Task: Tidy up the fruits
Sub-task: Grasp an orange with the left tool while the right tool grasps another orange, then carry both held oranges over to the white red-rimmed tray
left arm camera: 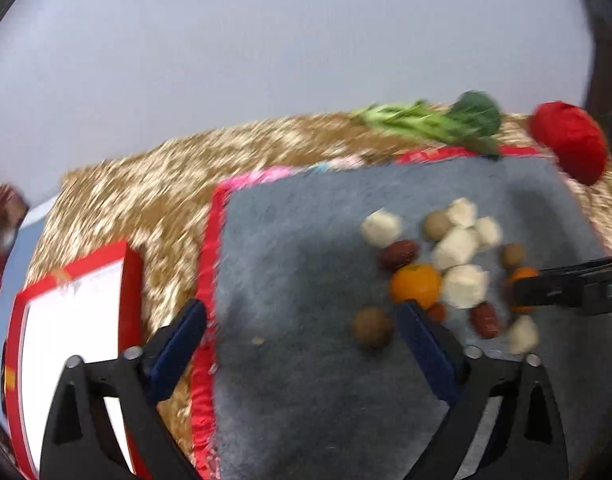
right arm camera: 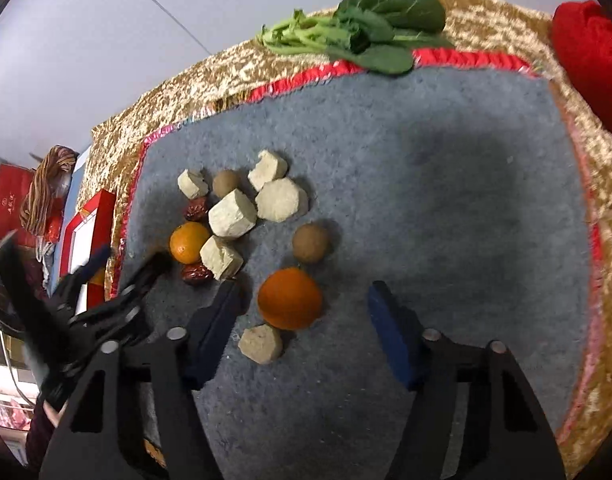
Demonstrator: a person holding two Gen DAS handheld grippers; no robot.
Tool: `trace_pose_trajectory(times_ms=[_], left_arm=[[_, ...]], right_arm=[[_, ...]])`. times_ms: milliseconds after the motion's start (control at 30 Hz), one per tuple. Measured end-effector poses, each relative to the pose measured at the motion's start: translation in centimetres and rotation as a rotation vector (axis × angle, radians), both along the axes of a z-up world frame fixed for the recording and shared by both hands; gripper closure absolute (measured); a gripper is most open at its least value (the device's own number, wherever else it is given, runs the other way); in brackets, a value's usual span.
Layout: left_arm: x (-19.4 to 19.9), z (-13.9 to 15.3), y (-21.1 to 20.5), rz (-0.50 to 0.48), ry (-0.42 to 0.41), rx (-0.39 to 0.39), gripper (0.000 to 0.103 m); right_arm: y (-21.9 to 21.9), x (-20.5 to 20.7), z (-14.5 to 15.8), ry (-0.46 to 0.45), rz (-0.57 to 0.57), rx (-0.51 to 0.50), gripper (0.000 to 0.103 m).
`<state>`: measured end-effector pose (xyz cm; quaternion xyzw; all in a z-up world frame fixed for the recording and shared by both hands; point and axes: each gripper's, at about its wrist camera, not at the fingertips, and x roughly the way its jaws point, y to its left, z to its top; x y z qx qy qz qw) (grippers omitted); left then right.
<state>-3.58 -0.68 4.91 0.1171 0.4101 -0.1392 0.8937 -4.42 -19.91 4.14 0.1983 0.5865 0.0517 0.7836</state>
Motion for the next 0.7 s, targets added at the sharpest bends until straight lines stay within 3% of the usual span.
trace_pose_trajectory(times_ms=[33,133,167,200,300,400,600,700], left_arm=[[0.1,0.2,-0.3,-0.031,0.026,-0.007,0.023],[1.4,-0.3,-2.5,-0.096,0.052,0.060,0.031],[1.6,-0.5,-2.9,-0.107,0.062,0.046,0.042],[2.0,-0.7,-3.2,-0.128,0.100,0.023,0.046],[2.6,-0.8,-3.9,-0.166,0.162,-0.055,0.048],[2.9,-1.3,-4.5,-0.186,0.202,-0.109,0.050],[2.6,-1.8,-5.4,-0.219,0.267,-0.179,0.056],[2.5,-2.0,-5.7,-0.229,0.262,-0.180,0.056]], right_arm=[[0.2,0.2,-0.3,0.008,-0.002,-0.005,0.043],[0.5,0.5,-0.6,0.002,-0.004,-0.007,0.044],[0.5,0.6,-0.7,0.002,-0.005,-0.014,0.045],[0.6,0.6,-1.0,0.011,-0.003,-0.037,0.050],[0.9,0.3,-1.0,-0.003,0.031,-0.092,0.059],[0.2,0.0,-1.0,-0.012,0.041,-0.068,0.068],[-1.8,-1.4,-0.2,-0.036,0.022,-0.031,0.068],[-2.4,-1.7,-0.3,-0.031,0.014,0.000,0.068]])
